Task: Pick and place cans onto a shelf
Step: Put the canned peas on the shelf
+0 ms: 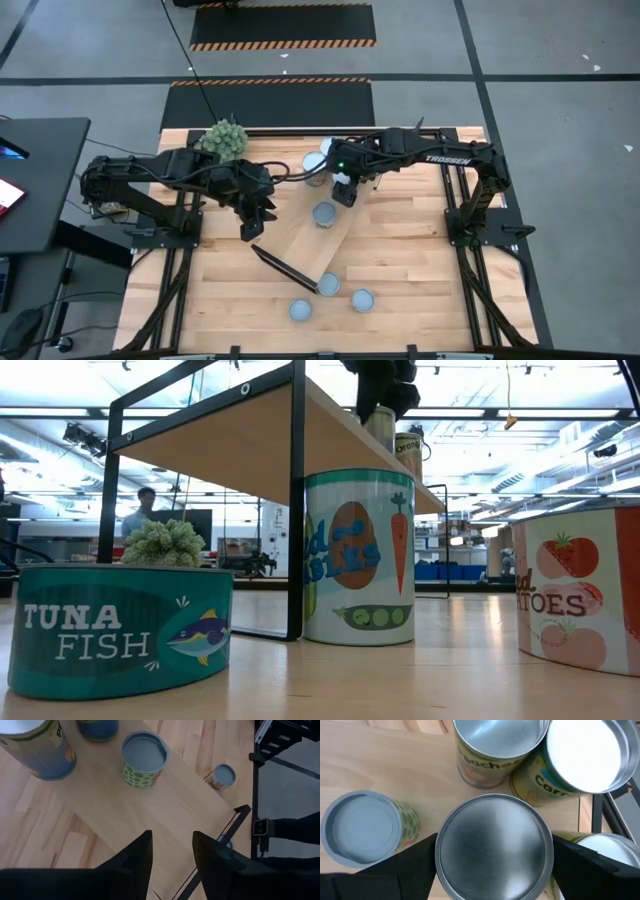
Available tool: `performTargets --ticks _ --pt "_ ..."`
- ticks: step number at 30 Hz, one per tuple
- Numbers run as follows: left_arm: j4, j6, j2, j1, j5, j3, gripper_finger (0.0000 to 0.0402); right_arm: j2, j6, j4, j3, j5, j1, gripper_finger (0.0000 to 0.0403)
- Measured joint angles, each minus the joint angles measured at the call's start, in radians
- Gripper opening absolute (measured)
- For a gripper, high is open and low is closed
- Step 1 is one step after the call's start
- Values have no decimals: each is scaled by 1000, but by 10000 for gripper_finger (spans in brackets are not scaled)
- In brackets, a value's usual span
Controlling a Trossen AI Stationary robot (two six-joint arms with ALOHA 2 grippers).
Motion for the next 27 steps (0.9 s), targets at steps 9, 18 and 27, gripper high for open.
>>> performTargets --ticks 9,18,27 --pt "-1 6 16 -17 -79 0 161 -2 -19 -12 11 -10 -2 351" --pt "3 5 34 -28 -81 0 208 -2 -20 -34 11 -59 -6 352" --pt "3 -31 64 -29 -99 -1 273 -3 -69 -34 6 -63 -1 352"
